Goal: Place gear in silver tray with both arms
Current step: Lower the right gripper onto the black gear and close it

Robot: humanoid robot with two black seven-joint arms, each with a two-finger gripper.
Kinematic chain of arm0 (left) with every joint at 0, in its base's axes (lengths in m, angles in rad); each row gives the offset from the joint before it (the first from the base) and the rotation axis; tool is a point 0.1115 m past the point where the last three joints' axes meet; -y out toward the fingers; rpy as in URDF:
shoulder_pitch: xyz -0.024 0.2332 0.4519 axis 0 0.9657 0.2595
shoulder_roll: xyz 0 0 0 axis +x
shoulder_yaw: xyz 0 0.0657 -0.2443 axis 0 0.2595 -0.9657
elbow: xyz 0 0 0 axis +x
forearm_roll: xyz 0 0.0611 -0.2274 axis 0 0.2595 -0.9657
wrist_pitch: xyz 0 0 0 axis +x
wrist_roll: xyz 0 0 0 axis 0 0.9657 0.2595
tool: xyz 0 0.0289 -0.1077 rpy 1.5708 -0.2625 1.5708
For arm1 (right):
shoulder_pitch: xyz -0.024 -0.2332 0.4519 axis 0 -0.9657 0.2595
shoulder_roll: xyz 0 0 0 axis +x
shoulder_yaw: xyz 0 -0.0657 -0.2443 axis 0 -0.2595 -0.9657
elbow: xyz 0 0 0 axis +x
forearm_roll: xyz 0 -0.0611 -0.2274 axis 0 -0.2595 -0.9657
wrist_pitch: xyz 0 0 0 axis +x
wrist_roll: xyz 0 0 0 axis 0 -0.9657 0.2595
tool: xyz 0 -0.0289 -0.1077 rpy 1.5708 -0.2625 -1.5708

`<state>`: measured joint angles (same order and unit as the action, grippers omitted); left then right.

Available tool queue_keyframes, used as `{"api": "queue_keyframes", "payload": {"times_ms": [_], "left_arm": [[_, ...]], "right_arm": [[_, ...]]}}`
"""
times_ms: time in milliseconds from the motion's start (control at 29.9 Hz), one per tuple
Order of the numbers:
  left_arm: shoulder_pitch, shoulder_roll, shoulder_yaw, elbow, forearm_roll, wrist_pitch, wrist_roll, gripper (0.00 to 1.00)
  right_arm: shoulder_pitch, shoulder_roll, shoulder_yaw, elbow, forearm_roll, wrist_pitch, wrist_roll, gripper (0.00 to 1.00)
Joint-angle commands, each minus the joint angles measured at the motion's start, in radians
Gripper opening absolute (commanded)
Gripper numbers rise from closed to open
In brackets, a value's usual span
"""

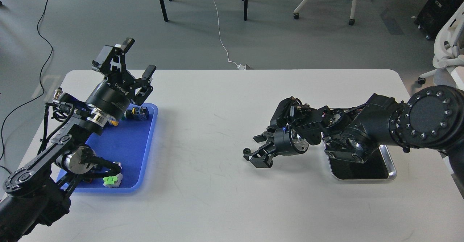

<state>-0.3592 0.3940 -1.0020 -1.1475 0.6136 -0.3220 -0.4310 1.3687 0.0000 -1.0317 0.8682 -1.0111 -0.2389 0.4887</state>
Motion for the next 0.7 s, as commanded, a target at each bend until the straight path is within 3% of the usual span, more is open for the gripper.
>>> {"api": "queue_keyframes", "payload": {"times_ms": [0, 334, 669], "left_arm": [[0.000, 0.000, -0.001, 0.000, 0.000, 0.000, 0.000, 0.98], [0.000, 0.000, -0.001, 0.002, 0.000, 0.000, 0.000, 0.98], [0.002, 0.000, -0.003, 0.000, 0.000, 0.000, 0.000, 0.98]], "right_arm": [[0.000, 0.000, 0.001, 0.002, 0.003, -0.010, 0.000, 0.72], [0.000, 0.000, 0.001, 0.006, 0.003, -0.034, 0.000, 0.60], [-0.026, 0.000, 0.001, 0.009, 0.002, -0.076, 0.000, 0.59]]}}
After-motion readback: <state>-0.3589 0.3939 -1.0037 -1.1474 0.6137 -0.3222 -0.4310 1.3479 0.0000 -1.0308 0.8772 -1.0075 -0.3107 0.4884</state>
